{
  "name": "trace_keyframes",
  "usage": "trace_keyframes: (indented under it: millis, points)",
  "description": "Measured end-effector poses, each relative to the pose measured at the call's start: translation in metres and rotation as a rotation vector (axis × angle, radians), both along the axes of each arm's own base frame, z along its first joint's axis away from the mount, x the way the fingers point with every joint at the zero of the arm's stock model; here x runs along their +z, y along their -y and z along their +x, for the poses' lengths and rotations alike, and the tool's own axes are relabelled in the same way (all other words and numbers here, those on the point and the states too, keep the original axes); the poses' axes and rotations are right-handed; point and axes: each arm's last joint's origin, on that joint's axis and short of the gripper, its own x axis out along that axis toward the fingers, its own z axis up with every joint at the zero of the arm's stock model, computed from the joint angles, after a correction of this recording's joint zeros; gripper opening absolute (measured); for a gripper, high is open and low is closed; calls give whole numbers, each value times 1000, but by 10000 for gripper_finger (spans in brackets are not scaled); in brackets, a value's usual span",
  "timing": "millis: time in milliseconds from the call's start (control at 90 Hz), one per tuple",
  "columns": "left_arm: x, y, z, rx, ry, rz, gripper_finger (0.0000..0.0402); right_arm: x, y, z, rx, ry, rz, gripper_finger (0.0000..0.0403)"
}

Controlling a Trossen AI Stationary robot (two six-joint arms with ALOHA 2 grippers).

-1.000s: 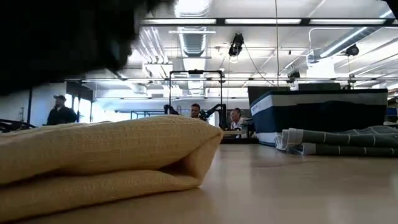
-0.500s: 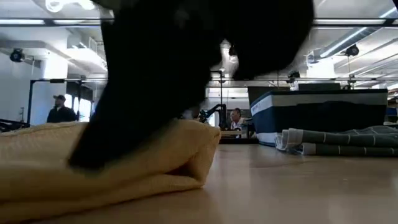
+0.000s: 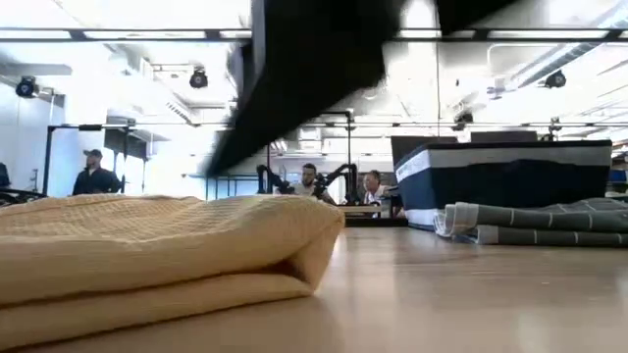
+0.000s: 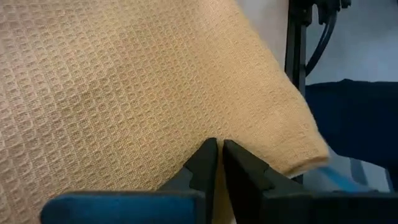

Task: Fold towel
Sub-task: Fold the yellow kitchen towel, then stack the yellow kitchen towel on top of the gray patterned kitchen towel

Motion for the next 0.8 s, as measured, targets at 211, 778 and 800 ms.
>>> trace_keyframes:
  millis: [211,778,800]
  points:
    - [24,1,2,-26,49,-5,20,-11,13,2,-75,87,91,43]
    - [33,-12,6,-17,110,95,20,8,19,-26,-191,-59,191,14]
    - [35,-13,6,-20,115,100,20,18,22,-28,-226,-51,203,15]
